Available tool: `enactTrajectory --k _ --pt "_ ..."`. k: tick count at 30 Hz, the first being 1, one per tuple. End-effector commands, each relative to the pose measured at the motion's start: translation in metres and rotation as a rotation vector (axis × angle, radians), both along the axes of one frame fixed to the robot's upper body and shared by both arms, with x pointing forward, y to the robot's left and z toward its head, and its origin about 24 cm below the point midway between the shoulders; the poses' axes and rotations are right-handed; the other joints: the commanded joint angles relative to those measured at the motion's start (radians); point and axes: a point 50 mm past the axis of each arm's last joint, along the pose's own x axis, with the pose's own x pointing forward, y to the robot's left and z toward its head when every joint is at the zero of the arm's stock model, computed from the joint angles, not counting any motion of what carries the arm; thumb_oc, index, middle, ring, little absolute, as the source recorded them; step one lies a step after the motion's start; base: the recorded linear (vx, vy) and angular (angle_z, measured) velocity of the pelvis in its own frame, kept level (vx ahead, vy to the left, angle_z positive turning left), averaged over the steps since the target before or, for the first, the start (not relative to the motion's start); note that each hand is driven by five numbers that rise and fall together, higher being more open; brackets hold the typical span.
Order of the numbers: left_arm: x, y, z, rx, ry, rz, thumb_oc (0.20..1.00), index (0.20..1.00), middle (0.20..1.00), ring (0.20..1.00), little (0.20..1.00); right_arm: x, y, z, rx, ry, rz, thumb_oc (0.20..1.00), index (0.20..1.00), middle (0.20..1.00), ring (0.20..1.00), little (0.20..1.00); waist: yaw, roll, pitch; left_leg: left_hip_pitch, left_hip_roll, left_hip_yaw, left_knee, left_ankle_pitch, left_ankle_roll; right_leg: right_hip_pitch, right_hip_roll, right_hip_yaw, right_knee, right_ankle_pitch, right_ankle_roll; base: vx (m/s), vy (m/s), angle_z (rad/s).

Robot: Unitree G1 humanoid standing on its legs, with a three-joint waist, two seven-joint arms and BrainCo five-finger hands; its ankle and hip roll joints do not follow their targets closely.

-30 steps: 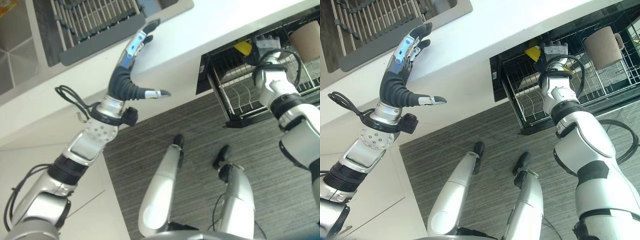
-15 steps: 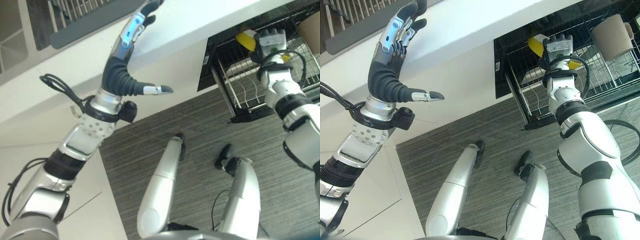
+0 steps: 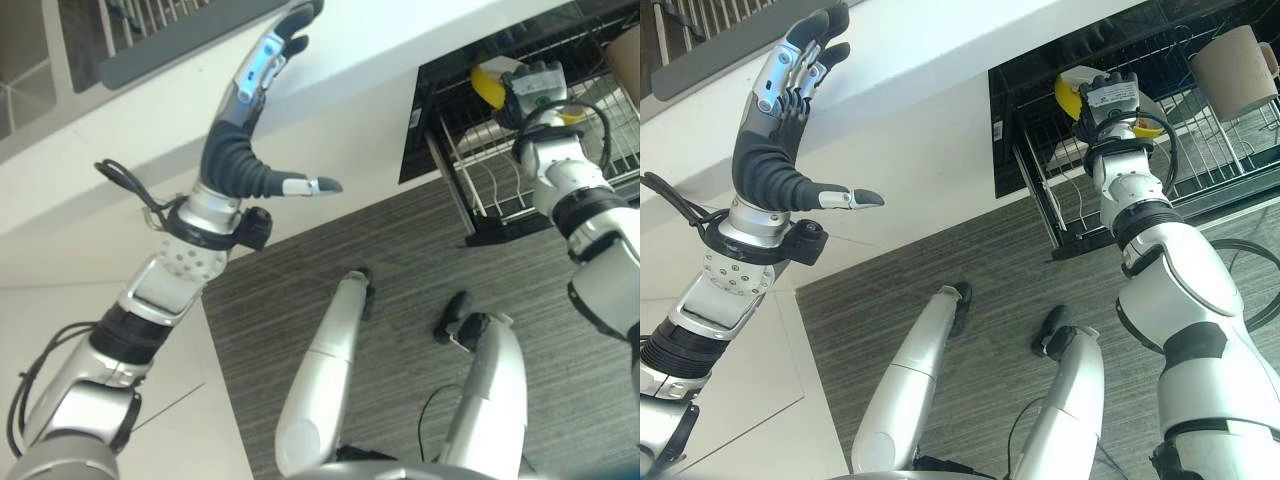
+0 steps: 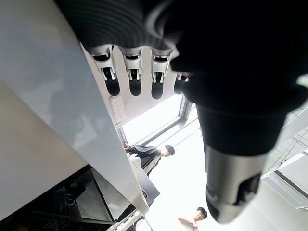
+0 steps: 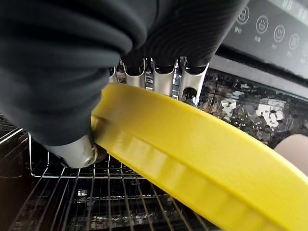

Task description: Place the dishes in the dishwasher.

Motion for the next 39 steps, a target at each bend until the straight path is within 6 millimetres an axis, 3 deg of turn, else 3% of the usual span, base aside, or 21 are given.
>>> enactTrajectory --k 1,7,10,13,16,19,26,31,32,35,39 --pt "0.023 0.010 -0.043 0.019 0.242 0.102 1.000 1.000 1.000 1.000 1.000 0.001 -0.009 0.010 0.153 0.063 -0.021 1.000 1.000 1.000 1.000 1.000 0.026 0.007 0.070 0.017 0.032 0.041 -0.066 0.030 0.043 0.023 0.038 -0.017 0.122 -0.055 -0.023 0.00 0.000 0.00" --pt "0.023 0.010 -0.036 0.037 0.239 0.097 1.000 1.000 1.000 1.000 1.000 0.001 -0.021 -0.027 0.497 0.379 -0.063 1.000 1.000 1.000 1.000 1.000 0.035 0.004 0.070 0.023 0.034 0.037 -0.084 0.043 0.040 0.030 0.036 -0.024 0.114 -0.046 -0.023 0.00 -0.005 0.00" --pt "0.023 0.012 -0.033 0.040 0.242 0.101 1.000 1.000 1.000 1.000 1.000 0.000 -0.024 -0.036 0.549 0.431 -0.059 1.000 1.000 1.000 1.000 1.000 0.035 0.003 0.070 0.026 0.038 0.040 -0.085 0.046 0.040 0.032 0.035 -0.024 0.115 -0.043 -0.025 0.00 0.000 0.00" --pt "0.022 0.015 -0.033 0.043 0.247 0.101 1.000 1.000 1.000 1.000 1.000 0.000 -0.024 -0.032 0.533 0.376 -0.050 1.000 1.000 1.000 1.000 1.000 0.035 0.003 0.070 0.027 0.043 0.043 -0.074 0.042 0.041 0.033 0.036 -0.021 0.122 -0.044 -0.027 0.00 0.000 0.00" --pt "0.022 0.013 -0.042 0.039 0.271 0.111 1.000 1.000 1.000 1.000 1.000 0.000 -0.017 -0.008 0.625 0.010 -0.030 1.000 1.000 1.000 1.000 1.000 0.027 -0.003 0.070 0.075 0.053 0.048 -0.143 0.060 0.038 0.083 0.059 -0.028 0.068 -0.027 -0.023 0.00 0.009 -0.03" --pt "0.021 0.014 -0.048 0.043 0.287 0.132 1.000 1.000 1.000 1.000 1.000 -0.003 -0.009 -0.001 0.717 -0.174 -0.007 1.000 1.000 1.000 1.000 1.000 0.017 -0.020 0.070 0.146 0.062 0.057 -0.244 0.088 0.031 0.158 0.080 -0.039 -0.023 -0.001 -0.017 0.02 0.012 -0.14" --pt "0.016 0.021 -0.064 0.038 0.350 0.196 1.000 1.000 1.000 1.000 1.000 -0.014 -0.004 -0.010 0.831 -0.256 0.013 1.000 1.000 1.000 1.000 1.000 -0.015 -0.075 0.070 0.349 0.093 0.085 -0.434 0.142 0.016 0.362 0.096 -0.047 -0.240 0.050 -0.005 0.06 0.024 -0.11" --pt "0.014 0.020 -0.070 0.023 0.379 0.197 1.000 1.000 1.000 1.000 1.000 -0.020 -0.003 -0.038 0.956 -0.218 -0.023 1.000 1.000 1.000 1.000 1.000 -0.038 -0.092 0.070 0.534 0.090 0.109 -0.582 0.193 -0.006 0.533 0.113 -0.037 -0.405 0.083 0.008 0.09 0.049 -0.10" --pt "0.015 0.019 -0.070 0.020 0.380 0.200 1.000 1.000 1.000 1.000 1.000 -0.021 -0.003 -0.041 0.975 -0.212 -0.030 1.000 1.000 1.000 1.000 1.000 -0.042 -0.094 0.070 0.552 0.094 0.121 -0.615 0.230 -0.003 0.552 0.113 -0.049 -0.445 0.116 0.000 0.01 0.051 -0.02" --pt "0.012 0.021 -0.080 0.003 0.410 0.229 1.000 1.000 1.000 1.000 1.000 -0.032 -0.006 -0.070 1.035 -0.154 -0.043 1.000 1.000 1.000 1.000 1.000 -0.064 -0.108 0.065 0.679 0.099 0.139 -0.703 0.256 -0.018 0.676 0.117 -0.049 -0.552 0.143 0.014 0.08 0.056 -0.08" --pt "0.004 0.034 -0.104 -0.043 0.501 0.296 1.000 1.000 1.000 1.000 1.000 -0.067 0.007 -0.124 1.103 -0.087 -0.003 1.000 1.000 1.000 1.000 1.000 -0.115 -0.126 -0.038 0.825 0.120 0.174 -0.831 0.284 -0.039 0.813 0.127 -0.042 -0.707 0.182 0.025 0.22 0.078 -0.17"
